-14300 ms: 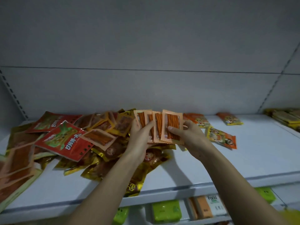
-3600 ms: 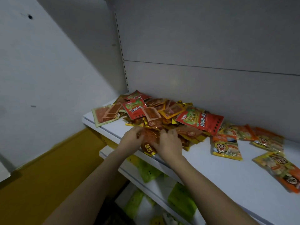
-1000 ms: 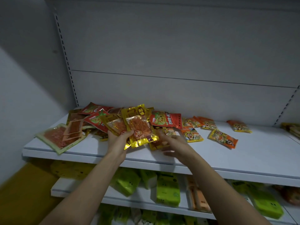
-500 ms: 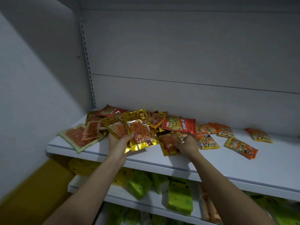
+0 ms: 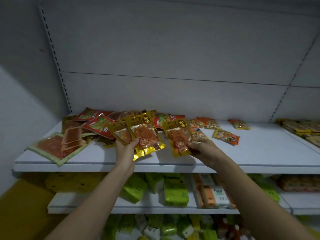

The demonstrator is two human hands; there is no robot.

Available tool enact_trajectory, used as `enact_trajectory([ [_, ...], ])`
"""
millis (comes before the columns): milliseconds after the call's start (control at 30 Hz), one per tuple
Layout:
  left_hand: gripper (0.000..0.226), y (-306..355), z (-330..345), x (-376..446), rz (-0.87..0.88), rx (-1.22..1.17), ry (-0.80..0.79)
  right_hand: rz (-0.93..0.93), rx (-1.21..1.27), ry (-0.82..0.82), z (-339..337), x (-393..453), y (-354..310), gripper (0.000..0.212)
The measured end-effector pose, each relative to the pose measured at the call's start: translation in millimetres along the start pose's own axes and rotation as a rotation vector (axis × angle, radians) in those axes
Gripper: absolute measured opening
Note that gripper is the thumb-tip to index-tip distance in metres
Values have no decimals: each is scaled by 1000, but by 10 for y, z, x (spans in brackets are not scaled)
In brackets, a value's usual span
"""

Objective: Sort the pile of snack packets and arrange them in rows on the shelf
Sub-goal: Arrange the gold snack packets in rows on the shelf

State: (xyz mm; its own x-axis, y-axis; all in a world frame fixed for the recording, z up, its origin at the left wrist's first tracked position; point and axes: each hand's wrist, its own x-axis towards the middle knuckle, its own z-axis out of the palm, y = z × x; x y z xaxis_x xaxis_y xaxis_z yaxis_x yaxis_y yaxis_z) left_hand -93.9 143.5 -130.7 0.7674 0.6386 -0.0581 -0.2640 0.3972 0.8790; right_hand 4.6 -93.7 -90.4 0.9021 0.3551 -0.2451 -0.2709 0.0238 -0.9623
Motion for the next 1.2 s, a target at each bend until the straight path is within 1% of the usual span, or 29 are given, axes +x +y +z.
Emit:
enact_trajectory([
  [33,50,-57,75,-24,-15,3,-14,-12,50,15,-56,-54,-20,19],
  [100,49,-166,235,-90,-42,18,-50,-35,140,29,-172,-134,-50,31],
  [167,54,-265,413,-172,-67,32,-104,-50,177,43,-271,-218,-91,38],
  [233,57,-332,620,-270,-79,47,-153,-64,132,55,-369,-333,-133,33],
  [333,49,-437,948,-398,-84,68,-230,-98,-40,118,-551,-504,-150,21],
  [367,49,-475,1063,-453,-86,80,-259,-110,-81,160,-638,-549,-145,20],
  [433,54,-553,1288,-570,-85,97,-312,-110,-110,231,-856,-622,-143,27],
  [500,57,-706,1566,-736,-102,107,-354,-99,-105,251,-1152,-749,-162,27],
  [567,52,-788,1719,-833,-101,125,-387,-75,-84,242,-1307,-830,-177,26],
  [700,47,-1114,2291,-1220,-128,130,-411,-91,-67,259,-1959,-1063,-203,29],
  [767,43,-1285,2592,-1434,-160,121,-421,-90,-71,281,-2324,-1193,-236,27],
  [900,45,-1627,3178,-1848,-204,134,-466,-83,-82,327,-3052,-1421,-290,33],
  [967,44,-1769,3457,-2045,-229,136,-476,-92,-99,355,-3382,-1514,-311,31],
  [1067,45,-1938,3862,-2278,-277,111,-497,-115,-105,402,-3820,-1604,-366,28],
  [1200,43,-2155,4312,-2452,-299,146,-534,-125,-154,467,-4330,-1642,-419,33],
])
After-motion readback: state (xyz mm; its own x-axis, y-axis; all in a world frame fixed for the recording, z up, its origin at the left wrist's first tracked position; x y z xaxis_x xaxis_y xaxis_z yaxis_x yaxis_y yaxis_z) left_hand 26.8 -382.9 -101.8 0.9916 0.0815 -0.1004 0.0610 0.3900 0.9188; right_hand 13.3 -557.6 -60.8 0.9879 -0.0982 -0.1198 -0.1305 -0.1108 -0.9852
